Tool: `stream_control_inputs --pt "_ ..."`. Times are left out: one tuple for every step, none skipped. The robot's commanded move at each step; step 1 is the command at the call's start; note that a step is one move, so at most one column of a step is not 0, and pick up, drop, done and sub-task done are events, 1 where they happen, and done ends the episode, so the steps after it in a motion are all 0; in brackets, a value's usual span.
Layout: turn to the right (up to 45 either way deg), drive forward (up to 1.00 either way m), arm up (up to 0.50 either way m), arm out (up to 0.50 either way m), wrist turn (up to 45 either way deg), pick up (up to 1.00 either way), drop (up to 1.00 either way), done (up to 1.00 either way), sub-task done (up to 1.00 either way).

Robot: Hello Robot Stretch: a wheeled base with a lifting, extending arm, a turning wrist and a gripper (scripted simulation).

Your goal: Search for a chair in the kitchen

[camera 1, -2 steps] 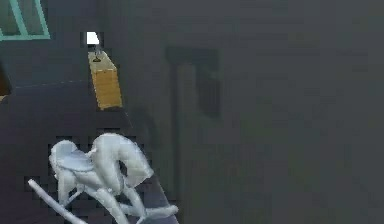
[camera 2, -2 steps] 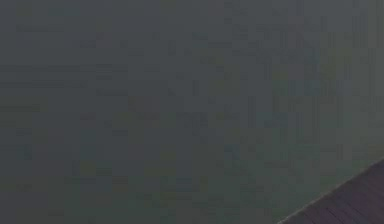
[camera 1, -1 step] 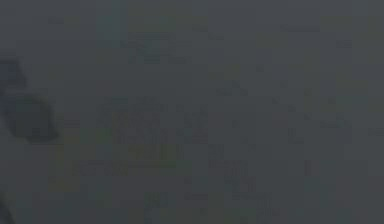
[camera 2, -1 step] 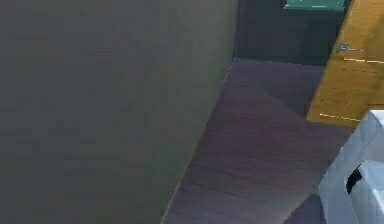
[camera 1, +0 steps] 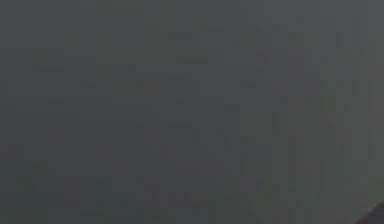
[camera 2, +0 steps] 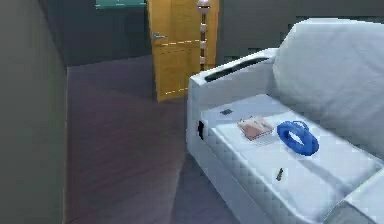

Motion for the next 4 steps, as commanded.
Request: stream_control_inputs --pt "45.0 0.00 0.00 0.00 0.0 0.00 0.00 0.00 0.00" --pt "18.0 0.00 0.00 0.00 0.0 0.00 0.00 0.00 0.00" --pt "0.0 1.00 0.00 0.00 0.0 0.00 0.00 0.00 0.00" --pt "0.0 1.00 0.00 0.00 0.0 0.00 0.00 0.00 0.00"
